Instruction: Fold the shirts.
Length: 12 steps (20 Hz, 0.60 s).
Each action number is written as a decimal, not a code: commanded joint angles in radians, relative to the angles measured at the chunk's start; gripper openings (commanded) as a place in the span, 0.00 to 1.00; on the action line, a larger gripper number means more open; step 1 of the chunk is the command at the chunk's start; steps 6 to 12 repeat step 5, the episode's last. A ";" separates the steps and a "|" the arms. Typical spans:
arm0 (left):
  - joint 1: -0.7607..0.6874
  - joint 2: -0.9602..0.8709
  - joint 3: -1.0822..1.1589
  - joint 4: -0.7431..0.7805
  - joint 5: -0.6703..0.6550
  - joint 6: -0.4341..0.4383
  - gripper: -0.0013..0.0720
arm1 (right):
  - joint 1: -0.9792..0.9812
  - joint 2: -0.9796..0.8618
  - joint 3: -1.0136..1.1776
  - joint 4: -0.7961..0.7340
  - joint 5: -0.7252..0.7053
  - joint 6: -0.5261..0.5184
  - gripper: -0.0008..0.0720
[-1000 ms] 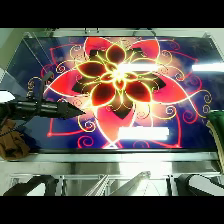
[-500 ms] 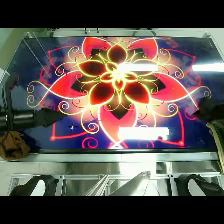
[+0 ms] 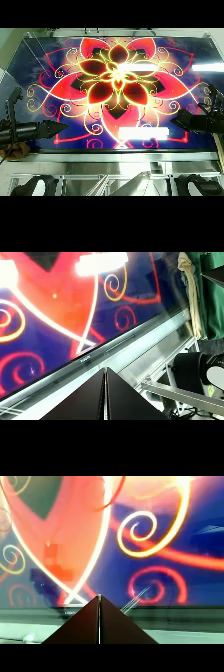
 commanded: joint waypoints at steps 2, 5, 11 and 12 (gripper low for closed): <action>0.002 0.004 -0.005 -0.003 0.011 0.002 0.04 | 0.007 0.004 -0.006 0.010 -0.010 -0.003 0.03; 0.002 0.004 -0.005 -0.003 0.008 0.001 0.04 | 0.007 0.004 -0.006 0.010 -0.010 -0.003 0.04; 0.002 0.004 -0.005 -0.003 0.008 0.001 0.04 | 0.007 0.004 -0.006 0.010 -0.010 -0.003 0.04; 0.002 0.004 -0.005 -0.003 0.008 0.001 0.04 | 0.007 0.004 -0.006 0.010 -0.010 -0.003 0.04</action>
